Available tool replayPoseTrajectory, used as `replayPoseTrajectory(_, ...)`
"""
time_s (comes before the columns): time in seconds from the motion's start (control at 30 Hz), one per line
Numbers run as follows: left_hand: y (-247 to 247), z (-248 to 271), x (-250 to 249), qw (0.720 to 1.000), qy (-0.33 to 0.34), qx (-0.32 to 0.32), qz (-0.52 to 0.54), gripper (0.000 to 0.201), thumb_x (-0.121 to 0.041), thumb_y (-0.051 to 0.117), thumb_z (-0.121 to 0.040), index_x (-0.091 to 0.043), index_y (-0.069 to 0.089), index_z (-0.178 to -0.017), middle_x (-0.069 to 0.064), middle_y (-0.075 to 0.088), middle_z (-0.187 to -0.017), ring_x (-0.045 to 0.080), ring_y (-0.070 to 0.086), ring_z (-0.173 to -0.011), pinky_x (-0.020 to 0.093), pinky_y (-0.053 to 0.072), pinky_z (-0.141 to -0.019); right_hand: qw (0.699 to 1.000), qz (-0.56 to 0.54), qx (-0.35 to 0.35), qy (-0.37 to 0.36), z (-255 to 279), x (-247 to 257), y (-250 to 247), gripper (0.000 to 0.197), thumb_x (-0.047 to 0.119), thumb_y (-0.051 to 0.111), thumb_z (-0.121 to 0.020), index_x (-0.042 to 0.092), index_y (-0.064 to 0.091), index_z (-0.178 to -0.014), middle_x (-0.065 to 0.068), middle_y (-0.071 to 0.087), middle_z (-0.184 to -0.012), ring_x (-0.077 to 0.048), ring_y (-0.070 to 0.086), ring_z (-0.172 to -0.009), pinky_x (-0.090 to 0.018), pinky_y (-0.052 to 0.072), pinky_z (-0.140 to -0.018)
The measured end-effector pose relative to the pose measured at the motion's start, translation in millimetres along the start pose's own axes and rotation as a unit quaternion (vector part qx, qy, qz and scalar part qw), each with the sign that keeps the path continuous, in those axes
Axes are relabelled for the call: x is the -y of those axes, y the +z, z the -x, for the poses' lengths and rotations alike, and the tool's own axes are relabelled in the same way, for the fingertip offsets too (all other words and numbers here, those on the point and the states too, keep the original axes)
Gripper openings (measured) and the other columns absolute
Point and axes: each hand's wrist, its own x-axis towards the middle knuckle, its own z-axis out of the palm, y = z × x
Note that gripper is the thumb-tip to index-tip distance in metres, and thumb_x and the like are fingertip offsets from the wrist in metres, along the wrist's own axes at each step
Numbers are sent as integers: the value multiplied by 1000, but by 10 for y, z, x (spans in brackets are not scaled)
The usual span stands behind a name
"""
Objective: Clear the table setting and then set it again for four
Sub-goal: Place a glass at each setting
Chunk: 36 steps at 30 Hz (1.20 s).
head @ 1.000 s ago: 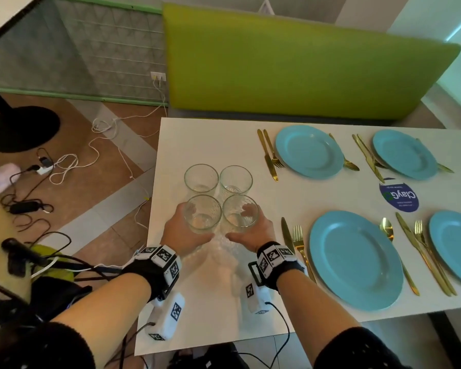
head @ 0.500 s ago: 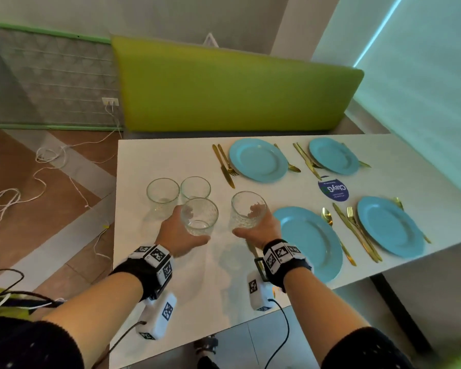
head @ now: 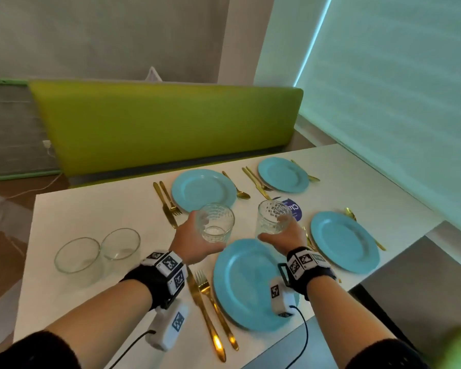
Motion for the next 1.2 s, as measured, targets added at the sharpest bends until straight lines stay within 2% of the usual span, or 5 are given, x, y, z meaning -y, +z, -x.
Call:
replayPoseTrajectory(0.27,727,-943,-511,1000,-19,7,-16,85,-21,88,-59,-13,43,-131,5,58,-129,20,56,-117,18,39,-88,994,-1,-47,98,-1346,-443,-690,76,38,83,-60,11,50,-122,-10,59,-116,-28,56,-110,-32,45,-90)
replayPoseTrajectory(0.47,1212,-1494,-726,998,-40,23,-38,92,-28,87,-60,-16,37,-136,5,53,-134,22,53,-121,24,42,-91,978,-46,-85,187,-2154,-802,-1068,75,45,83,-55,3,57,-111,-13,64,-100,-27,58,-85,-32,45,-68)
replayPoseTrajectory(0.77,1814,-2018,-840,996,-60,50,-42,90,-26,88,-58,-13,38,-132,3,55,-130,12,53,-111,22,47,-84,967,-35,-93,233,-3166,-1349,-1052,102,65,73,-24,10,58,-108,-15,69,-99,-33,66,-89,-44,57,-77)
replayPoseTrajectory(1.0,2045,-2215,-791,990,-80,82,-84,94,-35,86,-58,-16,35,-134,1,52,-134,18,52,-121,27,50,-91,967,-61,-80,235,-3179,-1116,-1081,88,42,83,-57,5,45,-127,-17,60,-121,-34,58,-111,-39,50,-86)
replayPoseTrajectory(1.2,2192,-2336,-788,989,-82,82,-91,91,-36,86,-57,-18,37,-131,0,56,-129,16,56,-114,26,54,-83,962,-96,-104,236,-3310,-1182,-1046,85,30,83,-65,6,38,-133,-18,50,-132,-34,50,-121,-37,46,-94)
